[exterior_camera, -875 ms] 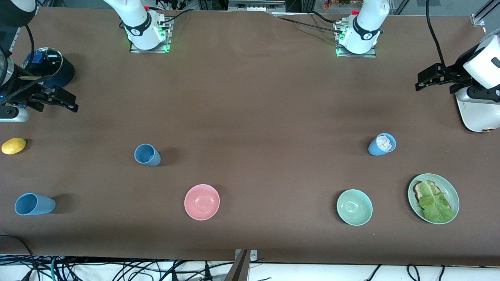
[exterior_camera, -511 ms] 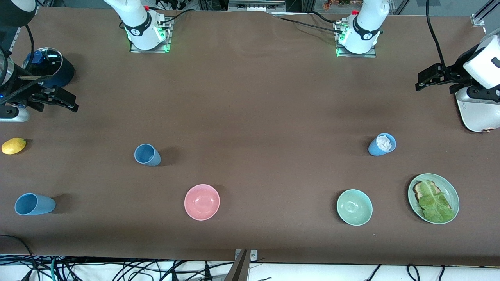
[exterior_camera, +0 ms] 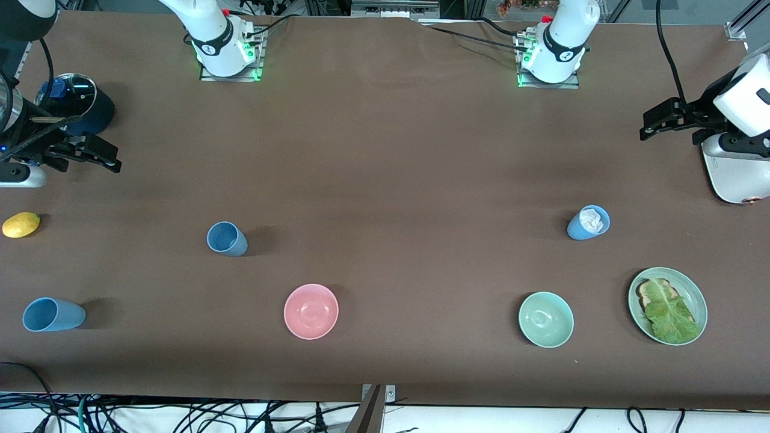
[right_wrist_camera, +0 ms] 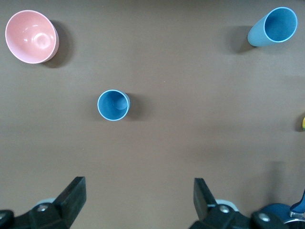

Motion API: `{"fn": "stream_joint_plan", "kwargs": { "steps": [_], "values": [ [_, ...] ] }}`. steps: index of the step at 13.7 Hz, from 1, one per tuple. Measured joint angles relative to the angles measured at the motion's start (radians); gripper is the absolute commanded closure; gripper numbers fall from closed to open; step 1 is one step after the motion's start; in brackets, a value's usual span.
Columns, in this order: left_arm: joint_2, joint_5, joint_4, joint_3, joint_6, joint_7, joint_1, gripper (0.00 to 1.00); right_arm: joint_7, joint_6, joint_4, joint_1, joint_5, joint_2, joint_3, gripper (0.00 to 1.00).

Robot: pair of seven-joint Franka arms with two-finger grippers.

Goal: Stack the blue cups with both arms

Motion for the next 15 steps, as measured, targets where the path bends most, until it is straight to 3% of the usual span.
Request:
{"fn": "stream_joint_plan", "kwargs": {
  "steps": [15],
  "values": [
    [0.003, 0.0, 0.0, 0.0, 0.0, 0.002, 0.0, 0.0, -0.009, -0.034, -0.001, 0.002, 0.0, 0.0, 0.003, 0.0]
  ]
}}
